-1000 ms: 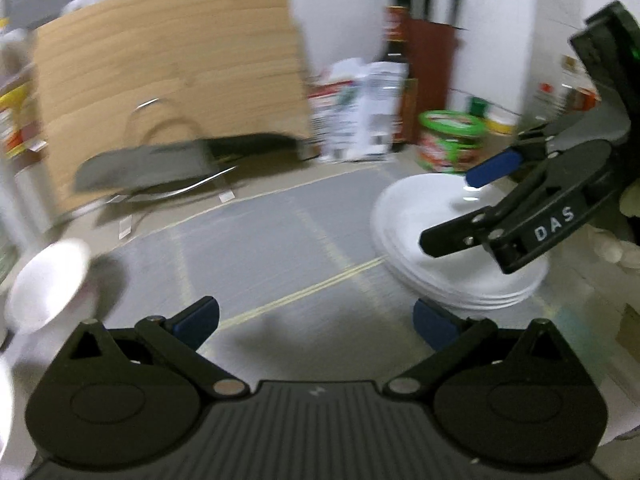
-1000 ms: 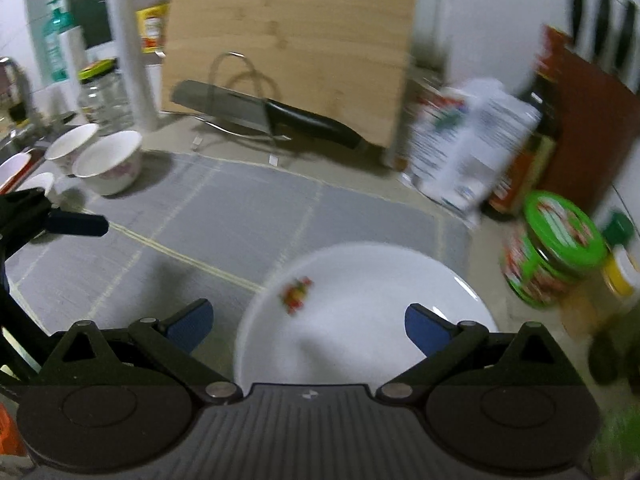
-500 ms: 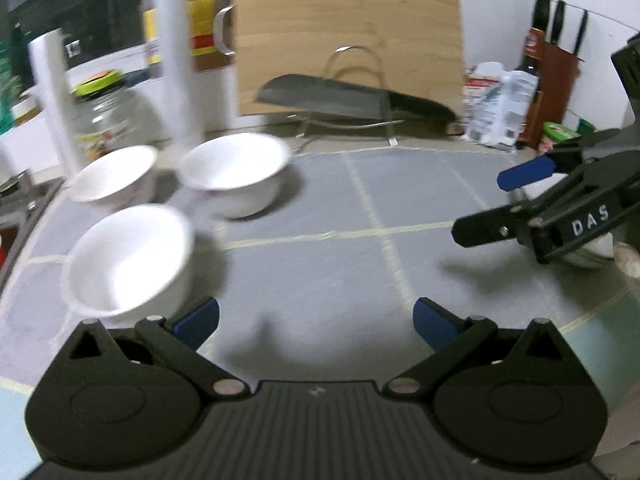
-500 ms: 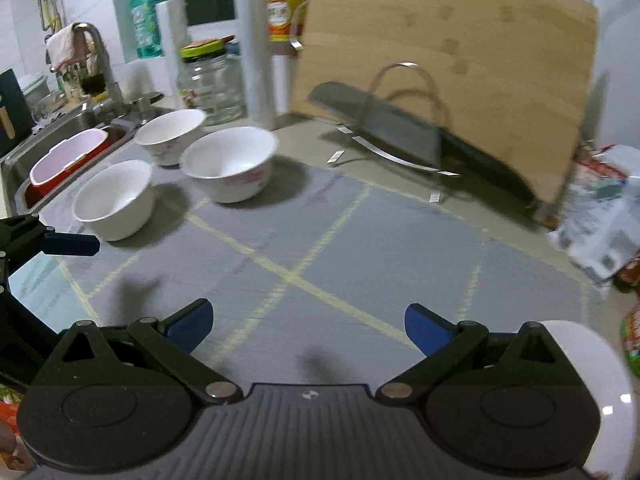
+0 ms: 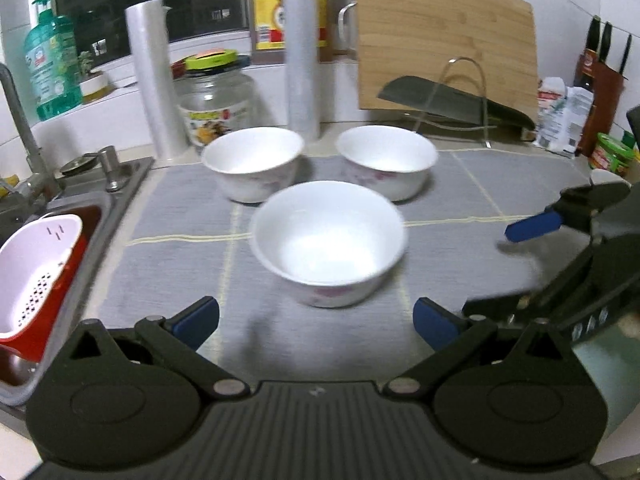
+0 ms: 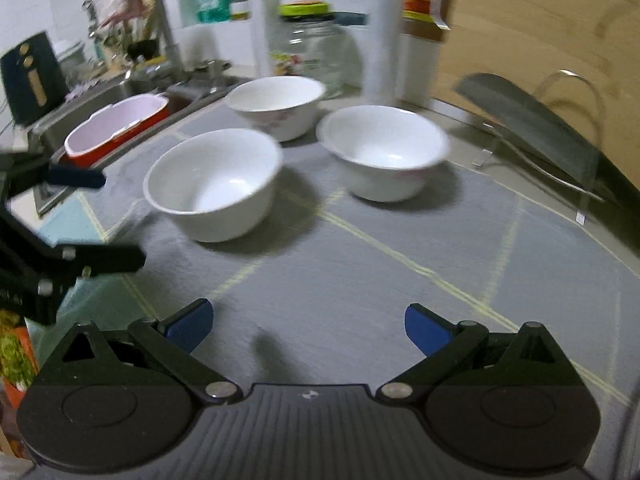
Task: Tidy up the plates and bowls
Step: 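Move the left gripper to a white bowl and close on its rim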
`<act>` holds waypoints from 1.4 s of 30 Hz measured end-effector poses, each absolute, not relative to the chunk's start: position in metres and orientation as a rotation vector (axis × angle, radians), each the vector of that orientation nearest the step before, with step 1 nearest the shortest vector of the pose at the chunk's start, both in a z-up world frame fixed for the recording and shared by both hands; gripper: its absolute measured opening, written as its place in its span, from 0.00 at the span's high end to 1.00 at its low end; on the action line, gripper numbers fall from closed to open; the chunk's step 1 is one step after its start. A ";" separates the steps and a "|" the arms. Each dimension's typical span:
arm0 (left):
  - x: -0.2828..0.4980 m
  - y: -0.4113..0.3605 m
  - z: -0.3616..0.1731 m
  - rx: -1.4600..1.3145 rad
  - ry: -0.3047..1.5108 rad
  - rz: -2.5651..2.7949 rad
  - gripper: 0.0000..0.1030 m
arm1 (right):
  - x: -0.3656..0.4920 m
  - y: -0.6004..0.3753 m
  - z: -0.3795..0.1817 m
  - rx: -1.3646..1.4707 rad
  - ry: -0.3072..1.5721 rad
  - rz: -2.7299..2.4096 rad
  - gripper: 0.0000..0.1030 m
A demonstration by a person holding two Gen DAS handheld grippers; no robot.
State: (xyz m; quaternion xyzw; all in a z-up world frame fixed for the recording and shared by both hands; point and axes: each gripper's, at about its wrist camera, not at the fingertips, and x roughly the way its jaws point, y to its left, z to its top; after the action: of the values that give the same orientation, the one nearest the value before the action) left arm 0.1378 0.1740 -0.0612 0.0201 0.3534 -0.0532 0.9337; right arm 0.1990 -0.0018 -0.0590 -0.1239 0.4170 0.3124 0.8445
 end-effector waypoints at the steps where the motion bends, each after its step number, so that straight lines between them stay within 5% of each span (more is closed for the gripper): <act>1: 0.138 0.180 -0.061 0.038 0.722 -0.109 0.01 | 0.200 0.007 -0.063 -0.264 0.886 0.670 0.00; 33: 0.246 0.204 -0.062 0.003 0.842 -0.465 0.01 | 0.201 0.071 -0.073 -0.322 0.754 0.689 0.00; 42: 0.252 0.201 -0.061 0.023 0.863 -0.506 0.08 | 0.203 0.074 -0.067 -0.317 0.697 0.729 0.04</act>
State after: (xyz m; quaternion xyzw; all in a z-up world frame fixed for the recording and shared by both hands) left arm 0.2525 0.2010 -0.0614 0.0110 0.4139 -0.2426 0.8773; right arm 0.2025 0.0745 -0.0669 -0.1510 0.3326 0.3476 0.8635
